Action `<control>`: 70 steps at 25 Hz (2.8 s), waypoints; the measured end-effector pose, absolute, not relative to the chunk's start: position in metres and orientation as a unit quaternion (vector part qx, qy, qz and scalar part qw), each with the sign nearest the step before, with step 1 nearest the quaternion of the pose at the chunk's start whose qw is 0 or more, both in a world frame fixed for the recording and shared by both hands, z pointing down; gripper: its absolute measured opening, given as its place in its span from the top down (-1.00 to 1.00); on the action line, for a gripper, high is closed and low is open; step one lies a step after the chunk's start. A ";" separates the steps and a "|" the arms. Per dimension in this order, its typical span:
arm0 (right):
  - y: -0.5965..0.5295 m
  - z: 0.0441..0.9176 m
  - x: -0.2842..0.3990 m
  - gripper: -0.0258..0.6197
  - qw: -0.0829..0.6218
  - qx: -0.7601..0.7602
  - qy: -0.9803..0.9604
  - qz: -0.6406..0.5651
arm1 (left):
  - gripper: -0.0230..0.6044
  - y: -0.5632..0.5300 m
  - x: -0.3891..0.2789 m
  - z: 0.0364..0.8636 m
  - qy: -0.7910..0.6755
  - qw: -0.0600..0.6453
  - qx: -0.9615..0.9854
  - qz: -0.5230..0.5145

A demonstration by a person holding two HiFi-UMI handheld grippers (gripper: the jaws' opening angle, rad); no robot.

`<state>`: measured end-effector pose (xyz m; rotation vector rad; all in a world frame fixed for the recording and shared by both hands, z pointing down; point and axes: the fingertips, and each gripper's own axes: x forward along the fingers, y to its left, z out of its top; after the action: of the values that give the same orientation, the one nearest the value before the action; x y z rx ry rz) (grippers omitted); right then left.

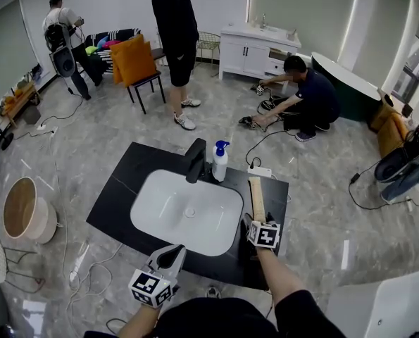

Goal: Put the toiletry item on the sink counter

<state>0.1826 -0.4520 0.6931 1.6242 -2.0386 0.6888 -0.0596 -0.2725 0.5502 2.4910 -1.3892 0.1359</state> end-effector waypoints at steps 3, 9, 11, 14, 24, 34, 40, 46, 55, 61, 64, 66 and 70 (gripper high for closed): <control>-0.450 0.692 0.180 -0.36 0.221 0.589 -0.736 0.251 | 0.90 -0.270 -0.065 0.551 -0.481 0.144 0.864 0.046; -0.438 0.687 0.175 -0.43 0.224 0.589 -0.734 0.255 | 0.90 -0.267 -0.072 0.549 -0.473 0.146 0.868 0.041; -0.432 0.681 0.172 -0.43 0.219 0.586 -0.739 0.251 | 0.90 -0.266 -0.073 0.547 -0.468 0.146 0.871 0.038; -0.421 0.666 0.167 -0.16 0.212 0.580 -0.751 0.234 | 0.90 -0.262 -0.075 0.543 -0.461 0.146 0.875 0.034; -0.369 0.600 0.152 0.79 0.133 0.613 -0.755 0.191 | 0.90 -0.234 -0.082 0.534 -0.422 0.144 0.894 0.034; -0.281 0.564 0.120 0.92 0.084 0.617 -0.761 0.181 | 0.90 -0.184 -0.105 0.532 -0.398 0.146 0.905 0.029; -0.223 0.552 0.094 0.92 0.064 0.609 -0.770 0.178 | 0.90 -0.151 -0.120 0.532 -0.393 0.145 0.908 0.025; -0.170 0.533 0.067 0.92 0.045 0.604 -0.778 0.164 | 0.90 -0.115 -0.136 0.526 -0.386 0.139 0.912 0.022; -0.106 0.516 0.028 0.92 0.014 0.599 -0.788 0.145 | 0.90 -0.078 -0.163 0.524 -0.383 0.125 0.915 0.017; -0.071 0.508 0.007 0.92 0.010 0.592 -0.796 0.127 | 0.90 -0.056 -0.174 0.520 -0.379 0.117 0.918 0.011; -0.057 0.506 -0.005 0.92 0.020 0.588 -0.800 0.118 | 0.90 -0.046 -0.179 0.518 -0.379 0.115 0.918 0.007; -0.049 0.505 -0.011 0.92 0.022 0.586 -0.802 0.113 | 0.90 -0.040 -0.182 0.518 -0.380 0.113 0.918 0.005; -0.038 0.507 -0.020 0.92 0.021 0.583 -0.804 0.112 | 0.90 -0.032 -0.186 0.518 -0.381 0.111 0.918 0.000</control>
<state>-0.0199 -0.0379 0.5065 1.8091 -2.4938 0.3472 -0.1861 -0.0320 0.5179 2.6965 -1.1193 0.0004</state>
